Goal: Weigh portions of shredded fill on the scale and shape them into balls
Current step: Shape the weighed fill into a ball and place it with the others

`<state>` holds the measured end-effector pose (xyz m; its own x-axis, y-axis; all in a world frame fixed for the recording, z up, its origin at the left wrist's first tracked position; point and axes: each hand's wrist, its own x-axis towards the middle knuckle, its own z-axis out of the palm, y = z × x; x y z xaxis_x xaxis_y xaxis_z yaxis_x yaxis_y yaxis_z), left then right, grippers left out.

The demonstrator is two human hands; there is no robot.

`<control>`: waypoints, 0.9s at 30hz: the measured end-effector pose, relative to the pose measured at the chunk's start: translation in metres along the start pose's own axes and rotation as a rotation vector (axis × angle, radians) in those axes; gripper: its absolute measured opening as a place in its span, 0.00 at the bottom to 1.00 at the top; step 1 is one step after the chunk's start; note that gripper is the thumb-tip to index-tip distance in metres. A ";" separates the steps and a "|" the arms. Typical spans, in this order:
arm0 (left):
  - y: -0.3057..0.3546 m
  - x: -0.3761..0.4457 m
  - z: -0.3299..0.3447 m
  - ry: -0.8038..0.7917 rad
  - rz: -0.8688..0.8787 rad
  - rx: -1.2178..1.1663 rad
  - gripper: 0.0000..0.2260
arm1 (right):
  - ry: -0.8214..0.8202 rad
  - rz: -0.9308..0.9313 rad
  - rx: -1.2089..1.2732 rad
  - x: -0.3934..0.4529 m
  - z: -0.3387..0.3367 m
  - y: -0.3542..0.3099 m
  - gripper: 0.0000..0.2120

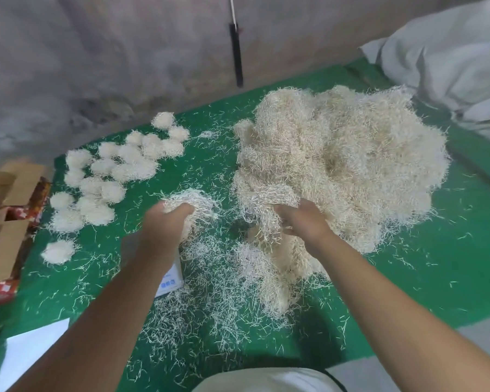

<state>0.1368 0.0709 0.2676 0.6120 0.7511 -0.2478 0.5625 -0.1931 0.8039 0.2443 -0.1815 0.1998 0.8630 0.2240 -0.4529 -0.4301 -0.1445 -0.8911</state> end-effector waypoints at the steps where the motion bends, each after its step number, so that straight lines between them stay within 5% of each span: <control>1: 0.004 0.000 0.006 -0.048 0.024 0.003 0.38 | 0.002 -0.011 0.012 -0.001 -0.002 -0.003 0.47; 7: 0.019 -0.018 0.036 -0.364 0.073 0.221 0.48 | -0.078 -0.080 0.097 -0.017 -0.002 -0.018 0.49; 12: 0.013 -0.044 0.064 -0.651 0.211 0.267 0.52 | -0.253 -0.104 0.210 -0.033 0.007 -0.040 0.41; 16: 0.012 -0.048 0.080 -0.474 0.182 0.273 0.44 | -0.316 -0.094 0.315 -0.036 0.018 -0.062 0.26; 22: -0.004 -0.038 0.086 -0.454 0.170 0.300 0.40 | -0.168 -0.206 0.446 -0.031 0.010 -0.102 0.33; 27: -0.042 -0.037 0.092 -0.478 0.027 0.498 0.34 | -0.117 -0.218 0.501 -0.033 0.000 -0.116 0.20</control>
<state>0.1415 -0.0064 0.1932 0.7431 0.4032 -0.5341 0.6618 -0.5609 0.4974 0.2661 -0.1720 0.3180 0.9231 0.3070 -0.2315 -0.3433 0.3868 -0.8559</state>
